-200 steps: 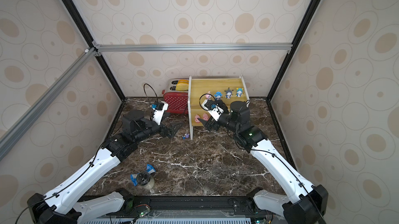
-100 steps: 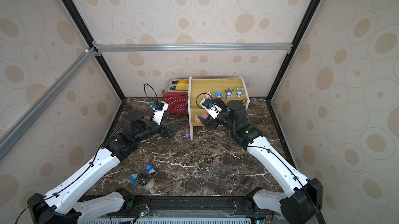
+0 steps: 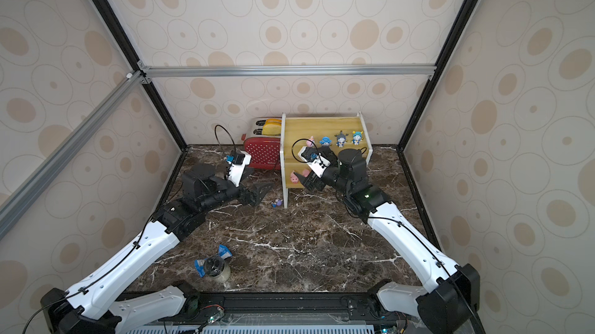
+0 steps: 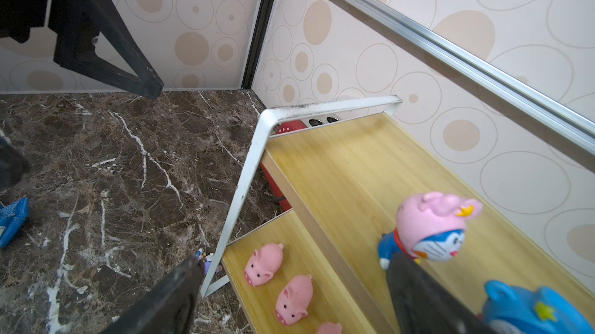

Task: Organize plastic toys on shelves
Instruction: Place the plastic toy on the shelf.

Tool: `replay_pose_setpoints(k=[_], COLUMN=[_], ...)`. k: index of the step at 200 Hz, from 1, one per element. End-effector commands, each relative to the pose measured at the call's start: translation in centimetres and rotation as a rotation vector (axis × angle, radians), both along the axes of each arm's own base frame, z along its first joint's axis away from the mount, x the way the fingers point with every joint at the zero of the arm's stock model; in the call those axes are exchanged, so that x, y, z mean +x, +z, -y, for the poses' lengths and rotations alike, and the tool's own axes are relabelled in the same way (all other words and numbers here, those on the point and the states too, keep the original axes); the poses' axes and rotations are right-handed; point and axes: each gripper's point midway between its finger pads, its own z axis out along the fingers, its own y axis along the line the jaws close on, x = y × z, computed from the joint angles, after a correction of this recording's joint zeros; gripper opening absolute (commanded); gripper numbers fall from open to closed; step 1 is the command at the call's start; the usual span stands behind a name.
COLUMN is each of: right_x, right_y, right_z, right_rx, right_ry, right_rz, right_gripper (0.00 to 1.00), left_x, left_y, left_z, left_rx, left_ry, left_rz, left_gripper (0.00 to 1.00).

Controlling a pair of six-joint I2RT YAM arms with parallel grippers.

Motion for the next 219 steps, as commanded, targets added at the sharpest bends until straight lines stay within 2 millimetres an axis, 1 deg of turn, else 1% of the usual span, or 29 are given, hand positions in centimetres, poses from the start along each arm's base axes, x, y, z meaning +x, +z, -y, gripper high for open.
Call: replay_pose_setpoints(k=[1,121,153,177,189,200,219], right_x=[0.2,0.9,1.1,0.6,-0.2,-1.1,-3.1], right_y=[0.0,-0.4,-0.3,0.2,0.7,1.1,1.3], right_z=[-0.2,-1.1,-1.2,-1.3,-1.3,-1.1,-0.3], right_rx=[0.017,0.036,0.041,0.052,0.058,0.058,0.055], right_ry=[0.007,0.022,0.025,0.043,0.066,0.09,0.121], right_rz=[-0.007,-0.026,-0.03,-0.028,-0.026,-0.025,-0.032], right_gripper=[0.94,0.94,0.94,0.94,0.94,0.94,0.94], left_x=[-0.3,-0.4,-0.4,-0.2,0.2,0.8,2.8], left_y=[0.7,0.8,0.8,0.6,0.2,-0.7,-3.7], left_z=[0.4,0.4,0.3,0.2,-0.2,-0.9,-3.7], left_rx=[-0.012,-0.016,-0.015,-0.016,-0.017,-0.007,0.03], left_ry=[-0.021,-0.023,-0.02,-0.006,0.029,0.086,0.286], left_rz=[0.022,0.022,0.021,0.016,0.002,-0.018,-0.101], left_gripper=[0.99,0.99,0.99,0.99,0.99,0.99,0.99])
